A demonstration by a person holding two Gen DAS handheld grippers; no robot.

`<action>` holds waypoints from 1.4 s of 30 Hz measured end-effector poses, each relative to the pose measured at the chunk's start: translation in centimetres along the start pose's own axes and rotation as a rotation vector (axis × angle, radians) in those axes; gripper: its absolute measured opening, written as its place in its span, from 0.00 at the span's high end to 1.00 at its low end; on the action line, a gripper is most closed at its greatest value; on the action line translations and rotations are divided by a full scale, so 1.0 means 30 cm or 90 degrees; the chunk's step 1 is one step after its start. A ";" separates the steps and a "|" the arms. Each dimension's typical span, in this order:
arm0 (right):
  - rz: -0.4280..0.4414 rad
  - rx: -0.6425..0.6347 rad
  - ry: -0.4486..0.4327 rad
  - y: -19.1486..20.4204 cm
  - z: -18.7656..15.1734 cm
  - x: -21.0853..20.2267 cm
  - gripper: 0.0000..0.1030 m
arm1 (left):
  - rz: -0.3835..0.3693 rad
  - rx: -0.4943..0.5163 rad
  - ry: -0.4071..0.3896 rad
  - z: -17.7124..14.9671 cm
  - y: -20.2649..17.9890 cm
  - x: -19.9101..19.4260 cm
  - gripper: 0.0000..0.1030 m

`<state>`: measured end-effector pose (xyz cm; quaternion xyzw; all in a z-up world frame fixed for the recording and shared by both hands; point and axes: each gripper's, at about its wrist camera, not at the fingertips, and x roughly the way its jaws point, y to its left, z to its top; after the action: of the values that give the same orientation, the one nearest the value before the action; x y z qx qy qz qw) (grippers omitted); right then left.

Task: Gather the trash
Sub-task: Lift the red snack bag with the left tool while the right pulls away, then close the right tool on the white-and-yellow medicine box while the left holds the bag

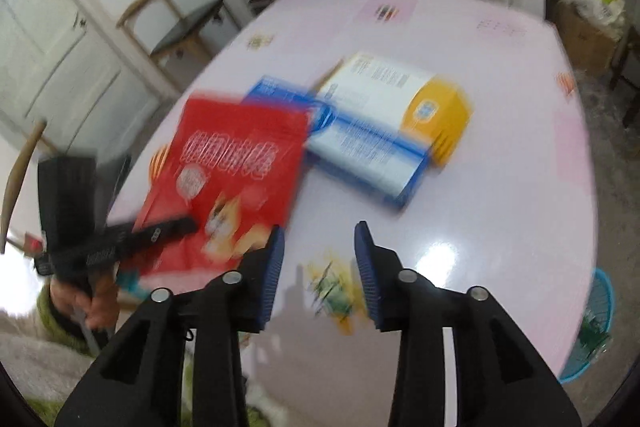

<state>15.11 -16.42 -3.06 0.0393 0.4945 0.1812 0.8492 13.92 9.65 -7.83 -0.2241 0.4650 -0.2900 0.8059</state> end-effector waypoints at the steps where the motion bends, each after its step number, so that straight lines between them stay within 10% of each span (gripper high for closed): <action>1: -0.009 0.002 -0.008 -0.012 0.019 -0.007 0.58 | -0.003 -0.004 -0.011 -0.008 0.006 -0.017 0.96; 8: -0.004 0.117 -0.019 -0.162 0.180 0.112 0.49 | 0.010 -0.036 -0.083 -0.026 0.044 -0.098 0.97; 19: 0.145 0.113 0.137 -0.078 0.034 0.219 0.49 | 0.031 -0.057 -0.100 -0.005 0.075 -0.119 0.97; 24: 0.059 0.014 0.088 -0.040 0.093 0.150 0.43 | 0.033 -0.066 -0.098 -0.013 0.098 -0.128 0.97; 29: -0.051 -0.137 -0.004 -0.007 0.254 0.122 0.12 | 0.036 -0.067 -0.093 -0.017 0.096 -0.124 0.97; 35: -0.111 -0.334 0.067 0.034 0.366 0.291 0.09 | 0.037 -0.066 -0.086 -0.013 0.093 -0.120 0.97; 42: -0.067 -0.286 0.143 -0.015 0.370 0.393 0.09 | 0.033 -0.069 -0.082 -0.010 0.094 -0.118 0.97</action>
<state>29.96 -11.52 -7.26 -0.1966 0.5344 0.2451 0.7847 12.98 14.07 -7.56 -0.2736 0.4328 -0.2281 0.8281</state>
